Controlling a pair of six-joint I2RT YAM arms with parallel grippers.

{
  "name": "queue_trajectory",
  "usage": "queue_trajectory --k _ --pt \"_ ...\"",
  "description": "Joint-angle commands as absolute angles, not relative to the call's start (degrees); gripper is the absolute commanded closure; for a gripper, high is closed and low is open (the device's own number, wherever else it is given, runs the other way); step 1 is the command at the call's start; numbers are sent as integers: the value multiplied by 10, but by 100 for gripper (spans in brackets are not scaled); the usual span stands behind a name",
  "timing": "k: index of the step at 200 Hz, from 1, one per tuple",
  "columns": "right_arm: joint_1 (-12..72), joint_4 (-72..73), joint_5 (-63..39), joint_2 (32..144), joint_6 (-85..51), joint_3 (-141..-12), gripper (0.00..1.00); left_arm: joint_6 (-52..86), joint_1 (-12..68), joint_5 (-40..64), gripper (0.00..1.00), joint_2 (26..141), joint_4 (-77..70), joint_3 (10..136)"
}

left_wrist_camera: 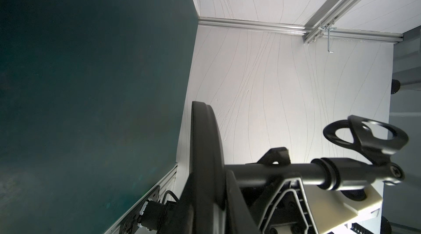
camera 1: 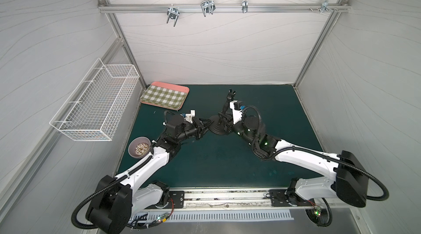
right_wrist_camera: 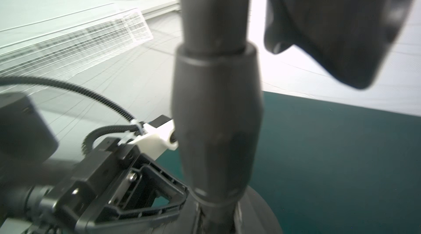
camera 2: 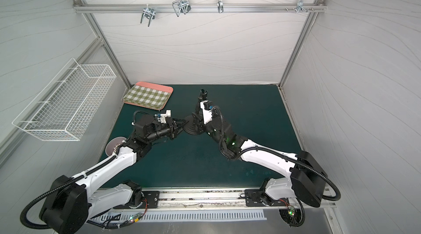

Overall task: Assemble a microphone stand
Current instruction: Screw the microphone stand pole into the microphone stand base.

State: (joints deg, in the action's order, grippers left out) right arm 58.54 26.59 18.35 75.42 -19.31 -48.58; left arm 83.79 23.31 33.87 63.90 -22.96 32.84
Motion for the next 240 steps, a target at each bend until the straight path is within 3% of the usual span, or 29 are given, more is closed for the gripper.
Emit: queue_trajectory --k 1,23,51,63,78,113,135,155,197,240 --pt "632 239 274 764 -275 -503 86 848 234 323 100 640 -298 347" --pt "666 231 351 776 -292 -523 77 848 234 323 100 640 -298 347" --pt "670 198 359 764 -273 -530 46 848 234 324 100 640 -298 347" --pt "665 197 346 743 -246 -515 33 849 234 324 100 640 -299 347" --pt "641 198 276 709 -209 -489 25 850 233 324 100 640 -300 347" --pt "499 241 -50 655 -194 -427 25 851 234 325 100 639 -303 345" --pt "407 330 -301 679 -208 -413 26 852 234 324 100 637 -301 344" --pt "362 387 -444 720 -222 -428 31 850 234 325 100 635 -299 345" --pt "336 466 -524 793 -253 -460 38 847 234 321 100 626 -288 345" --pt "338 490 -507 836 -254 -481 46 845 234 321 100 625 -281 347"
